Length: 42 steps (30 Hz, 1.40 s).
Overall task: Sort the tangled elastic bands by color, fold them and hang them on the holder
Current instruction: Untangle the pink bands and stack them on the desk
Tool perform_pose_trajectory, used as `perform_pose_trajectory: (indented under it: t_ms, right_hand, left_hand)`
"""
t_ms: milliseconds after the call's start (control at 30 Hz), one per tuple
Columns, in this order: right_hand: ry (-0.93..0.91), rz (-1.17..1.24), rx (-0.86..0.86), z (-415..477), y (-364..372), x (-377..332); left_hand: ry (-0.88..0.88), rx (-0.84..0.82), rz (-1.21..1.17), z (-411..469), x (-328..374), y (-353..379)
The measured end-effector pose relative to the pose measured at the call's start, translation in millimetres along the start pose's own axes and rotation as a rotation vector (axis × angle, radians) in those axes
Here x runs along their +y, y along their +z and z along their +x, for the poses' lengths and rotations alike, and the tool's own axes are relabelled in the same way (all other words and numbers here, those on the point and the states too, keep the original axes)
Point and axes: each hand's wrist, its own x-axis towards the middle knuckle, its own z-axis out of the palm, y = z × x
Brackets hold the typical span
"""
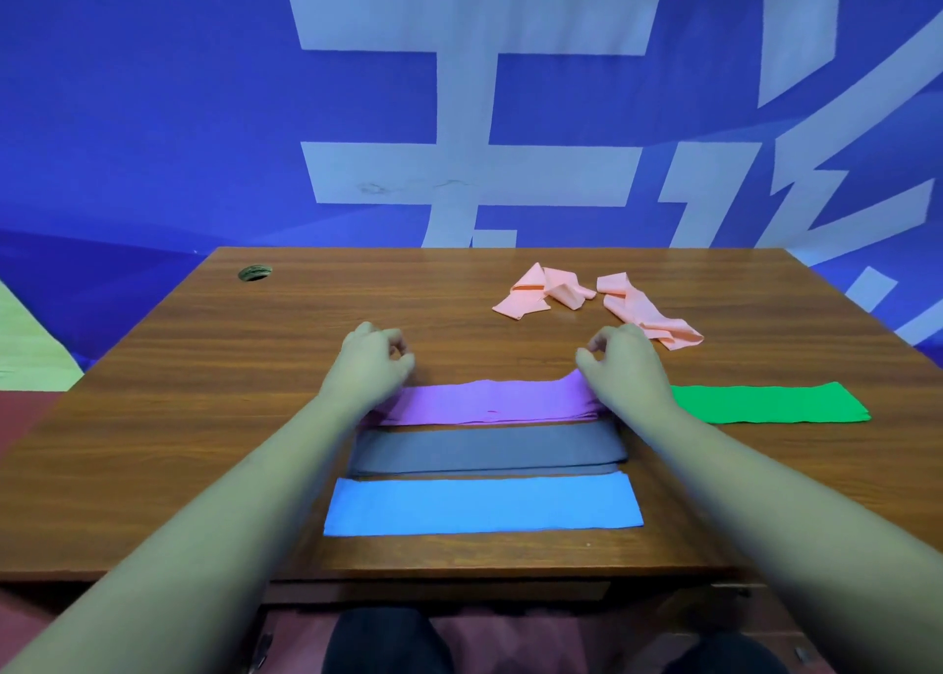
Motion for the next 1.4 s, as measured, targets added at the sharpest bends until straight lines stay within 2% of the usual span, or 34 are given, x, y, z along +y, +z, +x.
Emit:
perform_pose_trajectory:
  t_ms: [333, 467, 733, 867, 1067, 1267, 1400]
  right_hand:
    - [0.012, -0.006, -0.188, 76.0, 9.0, 6.9]
    - [0.003, -0.007, -0.246, 101.8, 33.3, 5.7]
    - [-0.103, 0.130, -0.235, 129.0, 84.4, 1.8]
    - [-0.111, 0.228, -0.210, 129.5, 89.1, 0.2]
    - [-0.134, 0.495, -0.086, 128.4, 44.5, -23.7]
    - [-0.178, 0.692, 0.006, 124.2, -37.6, -66.9]
    - [-0.221, 0.845, 0.073, 109.4, -101.9, -98.7]
  left_hand:
    - [-0.062, -0.044, -0.254, 81.5, 73.7, 53.7]
    - [-0.032, -0.094, -0.217, 112.2, 86.7, 80.3]
    - [0.076, -0.183, -0.058, 151.3, 70.5, 120.3]
    - [0.140, -0.108, -0.207, 150.4, 73.4, 114.4]
    - [0.293, -0.038, -0.403, 141.1, 98.0, 65.2]
    - [0.309, -0.006, -0.721, 118.9, 137.8, 1.3]
    - [0.347, -0.014, -0.840, 94.6, 166.4, -34.0]
